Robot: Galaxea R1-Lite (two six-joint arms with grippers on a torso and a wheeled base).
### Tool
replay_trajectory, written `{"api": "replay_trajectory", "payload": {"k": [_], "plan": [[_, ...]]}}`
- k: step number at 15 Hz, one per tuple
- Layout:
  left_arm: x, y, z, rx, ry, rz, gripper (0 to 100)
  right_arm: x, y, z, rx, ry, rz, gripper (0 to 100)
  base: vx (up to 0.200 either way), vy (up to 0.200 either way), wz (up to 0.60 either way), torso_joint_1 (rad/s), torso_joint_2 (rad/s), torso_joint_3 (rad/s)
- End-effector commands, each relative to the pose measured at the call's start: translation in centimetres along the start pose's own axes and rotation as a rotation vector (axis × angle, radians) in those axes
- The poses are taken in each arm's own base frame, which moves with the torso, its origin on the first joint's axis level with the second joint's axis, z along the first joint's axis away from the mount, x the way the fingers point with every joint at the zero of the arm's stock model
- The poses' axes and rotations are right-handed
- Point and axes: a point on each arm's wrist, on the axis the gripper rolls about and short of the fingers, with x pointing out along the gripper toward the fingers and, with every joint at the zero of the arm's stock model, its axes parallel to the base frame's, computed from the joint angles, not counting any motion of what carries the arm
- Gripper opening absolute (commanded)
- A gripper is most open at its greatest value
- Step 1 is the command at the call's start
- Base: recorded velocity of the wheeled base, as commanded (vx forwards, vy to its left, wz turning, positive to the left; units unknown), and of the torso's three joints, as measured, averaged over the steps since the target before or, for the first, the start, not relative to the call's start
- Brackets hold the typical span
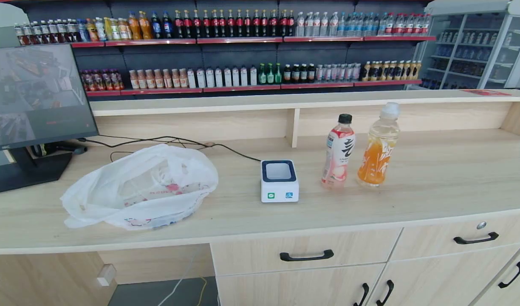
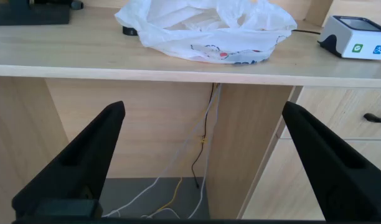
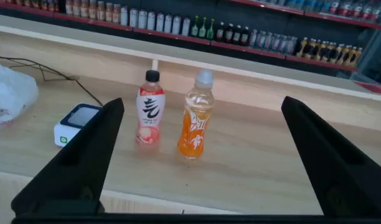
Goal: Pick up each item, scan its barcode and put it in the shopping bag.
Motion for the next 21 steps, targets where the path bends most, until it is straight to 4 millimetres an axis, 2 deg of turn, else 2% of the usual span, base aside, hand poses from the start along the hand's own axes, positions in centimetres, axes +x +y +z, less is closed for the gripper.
{"api": "replay_trajectory", "payload": {"k": [1, 2, 3, 4, 5, 7, 9, 11, 15, 21], "plan": [[0.0, 0.0, 0.0, 0.000, 0.000, 0.000, 100, 9.1, 4.1, 0.6, 0.050, -0.006, 0.182, 100, 0.000, 0.000, 0.00, 0.000, 0.00, 0.000], [0.0, 0.0, 0.0, 0.000, 0.000, 0.000, 100, 10.7, 6.2, 0.9, 0.082, -0.026, 0.209, 100, 0.000, 0.000, 0.00, 0.000, 0.00, 0.000], [0.0, 0.0, 0.0, 0.000, 0.000, 0.000, 100, 11.6, 7.2, 0.9, 0.104, -0.032, 0.206, 100, 0.000, 0.000, 0.00, 0.000, 0.00, 0.000], [0.0, 0.0, 0.0, 0.000, 0.000, 0.000, 100, 13.9, 9.0, 0.4, 0.151, -0.046, 0.196, 100, 0.000, 0.000, 0.00, 0.000, 0.00, 0.000], [0.0, 0.0, 0.0, 0.000, 0.000, 0.000, 100, 14.6, 9.5, -0.1, 0.167, -0.058, 0.191, 100, 0.000, 0.000, 0.00, 0.000, 0.00, 0.000], [0.0, 0.0, 0.0, 0.000, 0.000, 0.000, 100, 15.8, 10.6, -2.4, 0.216, -0.081, 0.184, 100, 0.000, 0.000, 0.00, 0.000, 0.00, 0.000], [0.0, 0.0, 0.0, 0.000, 0.000, 0.000, 100, 16.1, 10.8, -4.6, 0.241, -0.051, 0.160, 100, 0.000, 0.000, 0.00, 0.000, 0.00, 0.000], [0.0, 0.0, 0.0, 0.000, 0.000, 0.000, 100, 15.8, 11.1, -8.2, 0.249, 0.000, 0.147, 100, 0.000, 0.000, 0.00, 0.000, 0.00, 0.000], [0.0, 0.0, 0.0, 0.000, 0.000, 0.000, 100, 16.0, 11.3, -10.6, 0.237, 0.044, 0.138, 100, 0.000, 0.000, 0.00, 0.000, 0.00, 0.000], [0.0, 0.0, 0.0, 0.000, 0.000, 0.000, 100, 18.3, 10.0, -15.2, 0.205, 0.157, 0.062, 100, 0.000, 0.000, 0.00, 0.000, 0.00, 0.000]]}}
